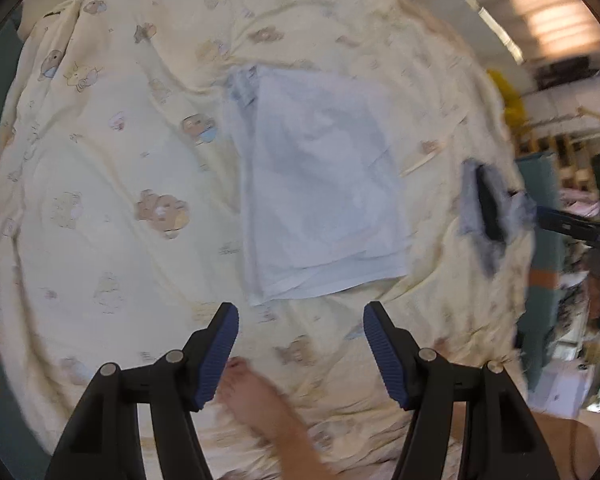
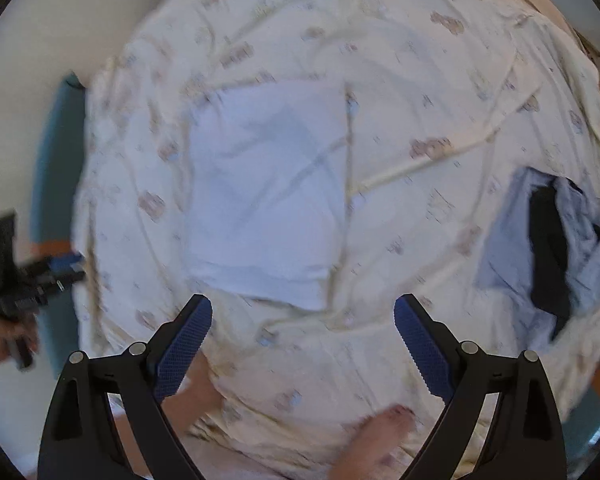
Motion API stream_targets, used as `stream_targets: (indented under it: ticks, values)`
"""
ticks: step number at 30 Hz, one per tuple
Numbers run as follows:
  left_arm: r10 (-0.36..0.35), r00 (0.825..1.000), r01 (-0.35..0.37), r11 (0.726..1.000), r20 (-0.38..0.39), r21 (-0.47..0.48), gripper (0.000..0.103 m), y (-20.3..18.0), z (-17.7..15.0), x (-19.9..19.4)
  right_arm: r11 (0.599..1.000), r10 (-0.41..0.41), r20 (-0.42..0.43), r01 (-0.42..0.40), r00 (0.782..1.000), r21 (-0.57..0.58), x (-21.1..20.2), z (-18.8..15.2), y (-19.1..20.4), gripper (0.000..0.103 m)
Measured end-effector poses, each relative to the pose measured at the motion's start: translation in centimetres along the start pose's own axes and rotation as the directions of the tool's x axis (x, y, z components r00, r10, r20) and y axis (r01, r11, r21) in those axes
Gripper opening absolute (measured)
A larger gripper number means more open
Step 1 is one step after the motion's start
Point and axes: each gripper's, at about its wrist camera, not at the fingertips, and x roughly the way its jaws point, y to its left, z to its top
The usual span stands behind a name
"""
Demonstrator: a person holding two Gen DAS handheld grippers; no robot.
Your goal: Fold clothes
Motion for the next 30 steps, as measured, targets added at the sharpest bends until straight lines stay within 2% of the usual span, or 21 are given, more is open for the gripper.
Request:
stream_targets:
  ticks: [2, 5, 7, 11, 13, 16, 20, 22, 23, 24, 26, 28, 29, 30]
  values:
    - [0.004, 0.999, -0.005, 1.0, 0.048, 0.021, 0.066, -0.8, -1.5, -0.5, 0.998, 0.062, 0.02, -0.061, 0.998, -0.029, 0.1, -0.3, -0.7, 0.095]
    - [0.014, 0.997, -0.01, 0.999, 0.078, -0.046, 0.066, -0.9, -3.2, 0.6, 0.987, 0.14, 0.03, -0.137, 0.99, -0.09, 0.7, -0.6, -1.7, 0.095]
    - [0.019, 0.994, -0.014, 0.999, 0.109, -0.045, 0.066, -1.2, -3.5, 2.3, 0.974, 0.186, 0.031, -0.181, 0.982, -0.134, 1.3, -0.7, -2.7, 0.095]
    - [0.015, 0.989, -0.011, 1.0, 0.146, -0.029, 0.066, -1.0, -3.7, 7.9, 0.955, 0.245, 0.046, -0.233, 0.968, -0.183, 4.9, -0.6, -5.4, 0.095]
    - [-0.001, 0.984, 0.0, 1.0, 0.177, 0.008, 0.066, -0.1, -3.3, 10.9, 0.946, 0.264, 0.063, -0.246, 0.962, -0.21, 6.8, -0.8, -6.8, 0.094]
    - [-0.034, 0.983, 0.025, 0.998, 0.182, 0.051, 0.066, 2.1, -2.5, 15.7, 0.938, 0.261, 0.092, -0.23, 0.961, -0.261, 10.3, -1.9, -8.6, 0.081]
    - [-0.065, 0.983, 0.057, 0.997, 0.172, 0.049, 0.066, 6.5, -2.8, 19.9, 0.918, 0.309, 0.091, -0.272, 0.947, -0.287, 15.1, -4.0, -10.8, 0.074]
    - [-0.079, 0.981, 0.061, 0.993, 0.178, 0.105, 0.066, 7.2, -3.4, 20.3, 0.91, 0.288, 0.104, -0.238, 0.952, -0.338, 16.9, -5.0, -10.6, 0.072]
    - [-0.086, 0.981, 0.057, 0.983, 0.171, 0.173, 0.066, 6.5, -3.7, 20.1, 0.903, 0.262, 0.12, -0.2, 0.958, -0.38, 17.7, -5.6, -10.1, 0.072]
    - [-0.093, 0.982, 0.051, 0.968, 0.162, 0.245, 0.066, 5.8, -4.1, 19.8, 0.889, 0.228, 0.145, -0.145, 0.963, -0.434, 18.4, -6.2, -9.2, 0.072]
    - [-0.046, 0.99, -0.018, 0.903, 0.136, 0.43, 0.066, 3.7, -4.7, 19.4, 0.855, 0.208, 0.193, -0.083, 0.959, -0.512, 19.6, -7.0, -7.9, 0.072]
    - [-0.015, 0.994, -0.043, 0.86, 0.11, 0.508, 0.066, 2.8, -4.8, 19.5, 0.822, 0.197, 0.236, -0.029, 0.952, -0.568, 20.9, -7.5, -6.5, 0.072]
    - [0.001, 0.995, -0.053, 0.862, 0.104, 0.503, 0.066, 2.6, -4.8, 19.3, 0.805, 0.189, 0.258, 0.001, 0.947, -0.593, 21.6, -7.6, -5.7, 0.07]
    - [0.017, 0.995, -0.064, 0.869, 0.1, 0.491, 0.066, 2.5, -4.7, 19.1, 0.791, 0.181, 0.269, 0.022, 0.946, -0.611, 22.2, -7.6, -5.1, 0.054]
